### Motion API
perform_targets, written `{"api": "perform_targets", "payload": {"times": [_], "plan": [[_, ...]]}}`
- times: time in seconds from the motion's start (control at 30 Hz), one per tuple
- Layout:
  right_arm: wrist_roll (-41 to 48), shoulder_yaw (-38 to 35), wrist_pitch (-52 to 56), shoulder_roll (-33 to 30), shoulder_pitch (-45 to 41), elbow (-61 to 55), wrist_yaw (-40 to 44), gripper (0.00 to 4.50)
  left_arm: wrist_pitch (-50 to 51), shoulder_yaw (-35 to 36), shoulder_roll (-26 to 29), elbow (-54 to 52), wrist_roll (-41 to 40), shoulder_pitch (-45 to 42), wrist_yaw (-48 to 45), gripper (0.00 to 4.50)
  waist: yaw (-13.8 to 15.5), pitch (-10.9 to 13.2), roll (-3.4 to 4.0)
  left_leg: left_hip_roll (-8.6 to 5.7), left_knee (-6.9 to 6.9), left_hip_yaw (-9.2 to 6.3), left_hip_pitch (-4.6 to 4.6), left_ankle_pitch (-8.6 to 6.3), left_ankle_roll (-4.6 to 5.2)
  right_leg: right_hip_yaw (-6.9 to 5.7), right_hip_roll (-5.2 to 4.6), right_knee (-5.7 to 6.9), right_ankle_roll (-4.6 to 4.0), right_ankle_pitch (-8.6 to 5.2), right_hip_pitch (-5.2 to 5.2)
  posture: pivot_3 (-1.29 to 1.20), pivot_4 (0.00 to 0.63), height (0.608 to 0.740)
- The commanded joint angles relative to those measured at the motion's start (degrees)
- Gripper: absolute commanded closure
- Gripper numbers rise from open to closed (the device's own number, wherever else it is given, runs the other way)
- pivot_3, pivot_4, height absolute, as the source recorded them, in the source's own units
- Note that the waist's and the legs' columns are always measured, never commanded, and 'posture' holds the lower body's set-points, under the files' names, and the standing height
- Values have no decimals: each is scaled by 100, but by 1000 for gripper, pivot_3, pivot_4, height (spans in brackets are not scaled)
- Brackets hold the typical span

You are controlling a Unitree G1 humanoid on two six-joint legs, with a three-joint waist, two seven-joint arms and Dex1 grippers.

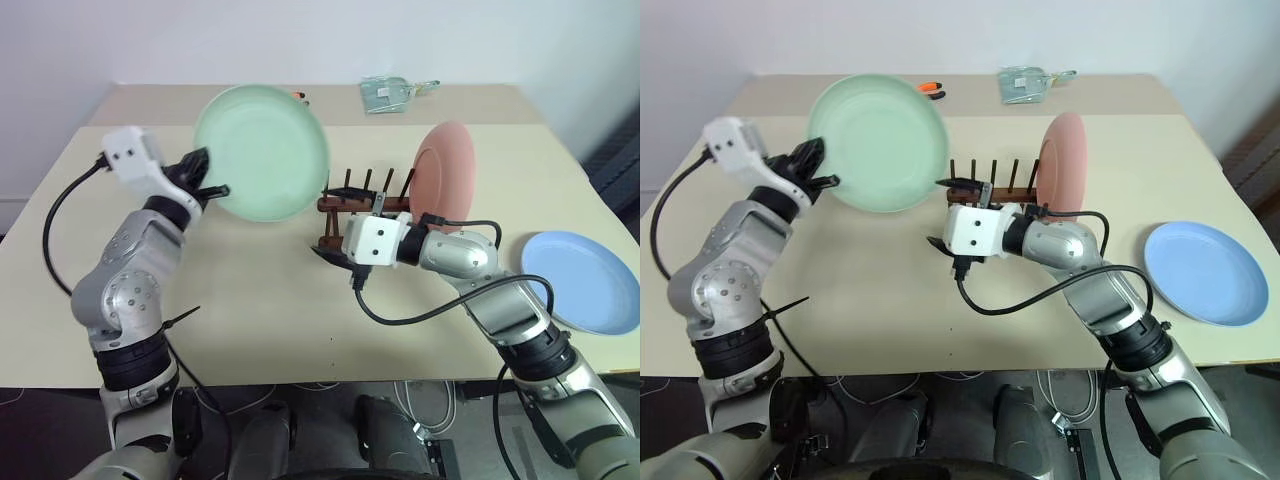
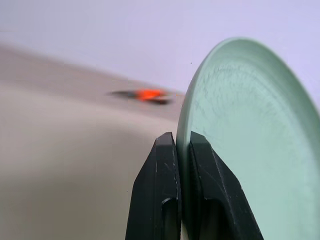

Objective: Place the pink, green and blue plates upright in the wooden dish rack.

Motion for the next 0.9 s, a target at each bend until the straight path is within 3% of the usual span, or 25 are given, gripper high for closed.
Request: {"api": "perform_targets", "payload": {"times": [0.03,0.13,0.3,0.37,0.53,0.6,0.7,0.77,0.9], "plan": [[-773,116,-551,132,-362,467,-472,0,11,-257,68,-388,-181,-300,-178,4481,-19,0,0,1,-2,1,0,0,0,2,0,1,0,0,-1,0,150,740],[-1063,162,-836,144,-475,831,-566,909,115,-394,70,-563,-338,-356,-245,4500,-12,0,0,0,-4,1,-2,1,-1,4,0,-2,-1,0,-3,0,150,740],[-1297,79,-1110,108,-419,980,-581,3460,241,-135,-63,-699,-839,-239,-234,4500,-16,2,1,-1,-4,0,-2,1,0,5,1,-3,-1,0,-2,0,150,740],[-1280,-35,-1142,126,-381,954,-626,4411,182,81,-156,-629,-925,-263,-84,3739,-10,2,1,0,-4,0,-1,1,0,5,2,-3,-1,0,-2,0,150,740],[-591,-570,-898,342,-226,603,-649,4500,-394,949,-336,-155,-1121,-690,543,1427,13,6,-7,-2,1,-5,-4,2,-1,4,2,-4,-2,1,1,0,150,740],[392,-1121,-251,614,-30,110,-510,4500,-739,1051,23,78,-731,-616,413,1427,0,6,-6,-1,0,-6,-3,2,-1,5,3,-4,-2,1,1,0,150,740],[2385,-2090,1489,1069,248,-829,-398,4500,-1144,379,735,173,65,91,-362,1427,-29,4,3,2,-22,0,5,4,-3,16,8,-5,-3,0,-3,0,150,740],[3746,-2761,2611,1393,255,-1292,-807,4500,-1333,-8,930,135,210,564,-872,1427,3,4,5,2,-36,0,10,4,-3,20,8,-8,-5,1,-4,0,150,740],[5407,-3625,3856,1748,225,-1711,-1690,4500,-1464,-481,1083,-81,117,1261,-1774,1427,54,5,6,3,-39,-12,4,5,-4,11,8,-10,-20,-2,-6,0,150,740]]}}
